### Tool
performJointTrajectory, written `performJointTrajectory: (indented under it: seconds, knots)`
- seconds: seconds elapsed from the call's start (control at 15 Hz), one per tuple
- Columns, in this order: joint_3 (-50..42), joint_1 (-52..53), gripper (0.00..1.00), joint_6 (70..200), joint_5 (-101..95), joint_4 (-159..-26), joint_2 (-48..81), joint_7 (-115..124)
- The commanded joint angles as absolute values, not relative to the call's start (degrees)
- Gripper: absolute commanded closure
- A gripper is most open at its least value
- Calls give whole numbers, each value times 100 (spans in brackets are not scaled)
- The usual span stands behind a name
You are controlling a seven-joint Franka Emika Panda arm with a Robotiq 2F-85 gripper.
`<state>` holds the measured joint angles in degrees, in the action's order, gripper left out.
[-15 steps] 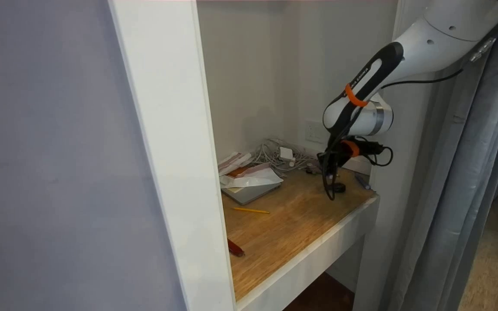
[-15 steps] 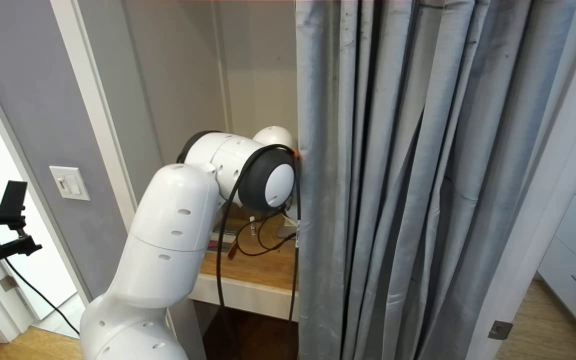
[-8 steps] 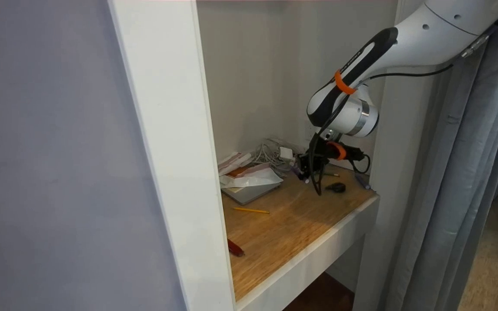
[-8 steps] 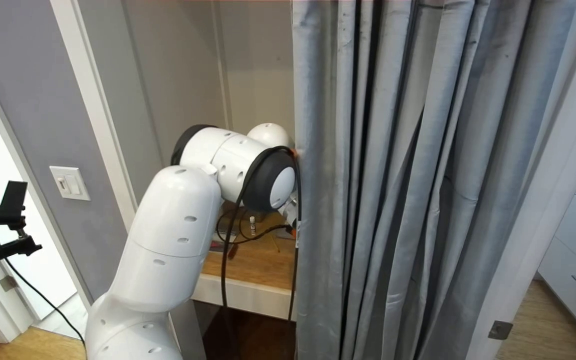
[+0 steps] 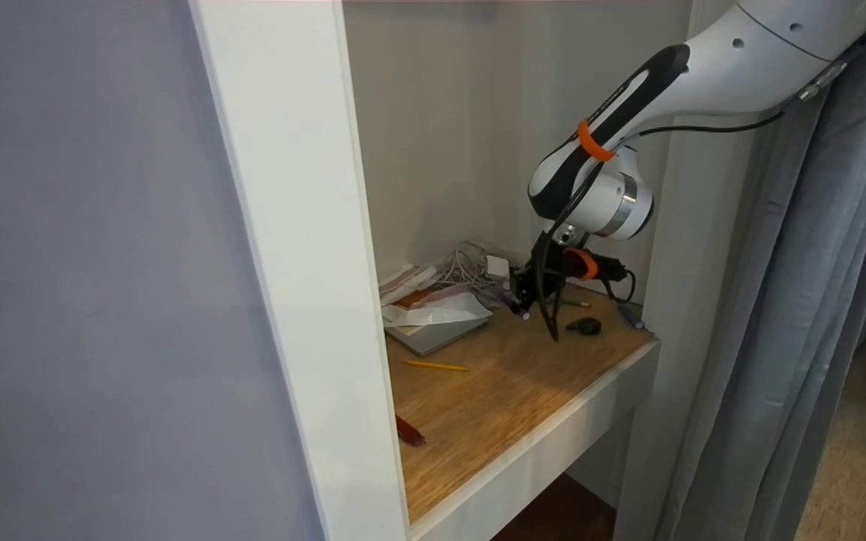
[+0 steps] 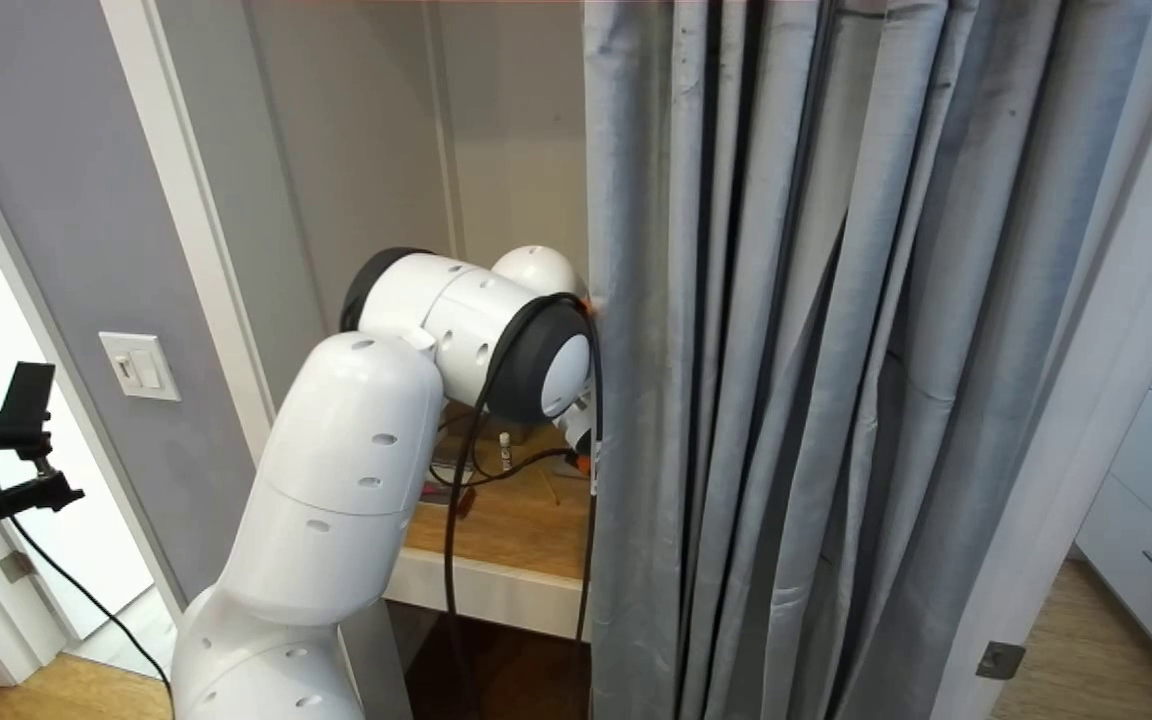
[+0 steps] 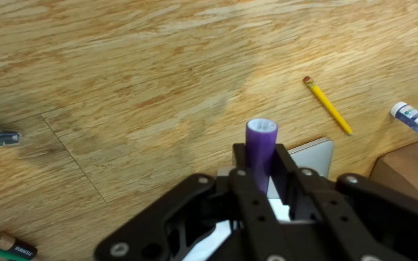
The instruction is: Pick up the purple marker and move it to the middle of the surface, pick up the blue marker and move it to the middle of the surface
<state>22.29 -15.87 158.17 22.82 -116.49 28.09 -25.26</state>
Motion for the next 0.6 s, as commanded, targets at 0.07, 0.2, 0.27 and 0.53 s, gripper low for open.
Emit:
performJointTrajectory:
  seconds: [0.07, 0.2, 0.27, 0.53]
  knots:
    - [1659, -880, 93, 15635, 1719, -11600, 2714, -1976]
    - [1248, -293, 94, 15403, 1129, -11472, 2718, -1401]
    - [1063, -34, 94, 15294, 848, -11400, 2729, -1116]
    - [619, 779, 94, 14591, 6, -10861, 2973, -291]
